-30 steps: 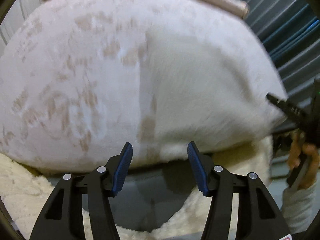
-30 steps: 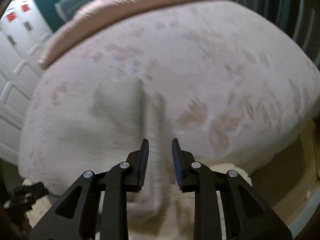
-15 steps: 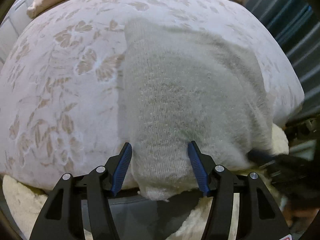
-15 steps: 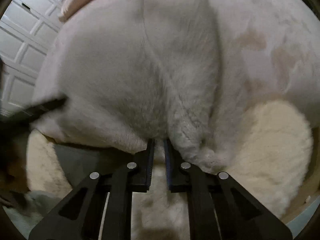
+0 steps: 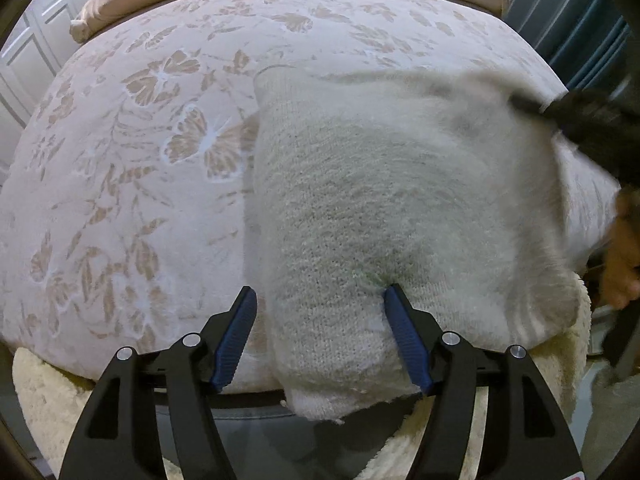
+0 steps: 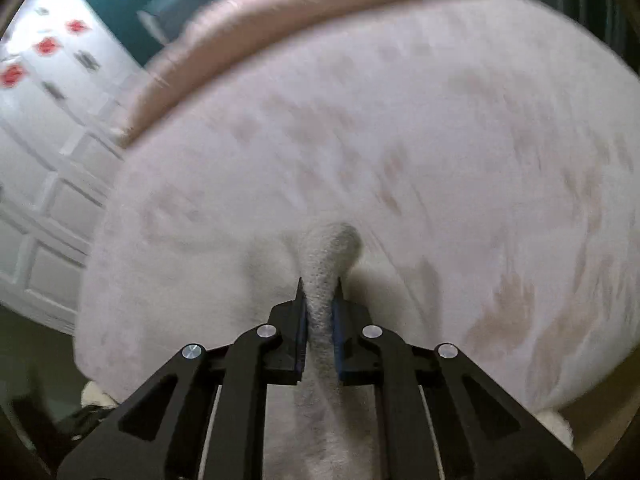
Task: Fold small clothes
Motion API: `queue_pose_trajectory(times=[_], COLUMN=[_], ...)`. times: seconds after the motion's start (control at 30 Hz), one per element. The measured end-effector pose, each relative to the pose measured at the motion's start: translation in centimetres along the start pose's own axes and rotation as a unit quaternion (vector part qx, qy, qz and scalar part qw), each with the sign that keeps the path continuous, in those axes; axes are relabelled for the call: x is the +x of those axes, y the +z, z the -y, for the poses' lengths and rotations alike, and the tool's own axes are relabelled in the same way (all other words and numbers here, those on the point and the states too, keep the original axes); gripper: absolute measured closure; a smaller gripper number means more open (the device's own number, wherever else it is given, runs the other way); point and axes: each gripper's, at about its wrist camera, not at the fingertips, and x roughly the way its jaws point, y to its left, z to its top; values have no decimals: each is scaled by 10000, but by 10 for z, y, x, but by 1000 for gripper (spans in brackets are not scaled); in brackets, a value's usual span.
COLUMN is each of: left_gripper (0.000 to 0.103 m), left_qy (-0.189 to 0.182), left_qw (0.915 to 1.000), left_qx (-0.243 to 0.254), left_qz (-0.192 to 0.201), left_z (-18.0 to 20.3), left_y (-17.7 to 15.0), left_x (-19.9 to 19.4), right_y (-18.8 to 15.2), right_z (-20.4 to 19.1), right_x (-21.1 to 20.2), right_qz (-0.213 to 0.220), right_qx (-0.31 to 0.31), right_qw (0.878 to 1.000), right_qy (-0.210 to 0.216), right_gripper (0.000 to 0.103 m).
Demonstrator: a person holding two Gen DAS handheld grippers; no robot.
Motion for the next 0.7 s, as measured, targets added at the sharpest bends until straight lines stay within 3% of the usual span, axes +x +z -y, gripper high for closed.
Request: queue_pose_trajectory(times=[0.07, 0.17, 0.2, 0.37, 0.5, 0.6, 0.7], left_gripper=[35, 32, 32, 30, 28, 28, 25], left_qy=[25, 47, 59, 273, 336, 345, 332], left_qw=[10000, 9999, 10000, 9996, 9994, 9994, 9994], left_qx=[-70, -68, -52, 46, 85, 82, 66], left_qz=[-5, -60, -50, -1, -14, -16, -15], left_z=[0, 2, 3, 7, 8, 8, 7], left_y=[1, 2, 3, 4, 5, 5, 4], left_x=[3, 9, 9, 11, 11, 12, 12], right_y=[3, -8, -13, -8, -38, -76, -116], right_z=[4, 23, 27, 0, -32, -42, -31], right_x=[-3, 62, 73, 18, -33, -26, 19], right_qz=[118, -830, -925, -300, -101, -642, -1373], right_qx=[18, -198, -240, -473, -917, -1067, -1203], right_qw=[9999, 9925, 9909, 9926, 9912, 9900, 9765], right_qy=[-91, -877, -951, -1080, -952, -658, -1147], right_gripper=[94, 93, 93, 89, 89, 90, 92])
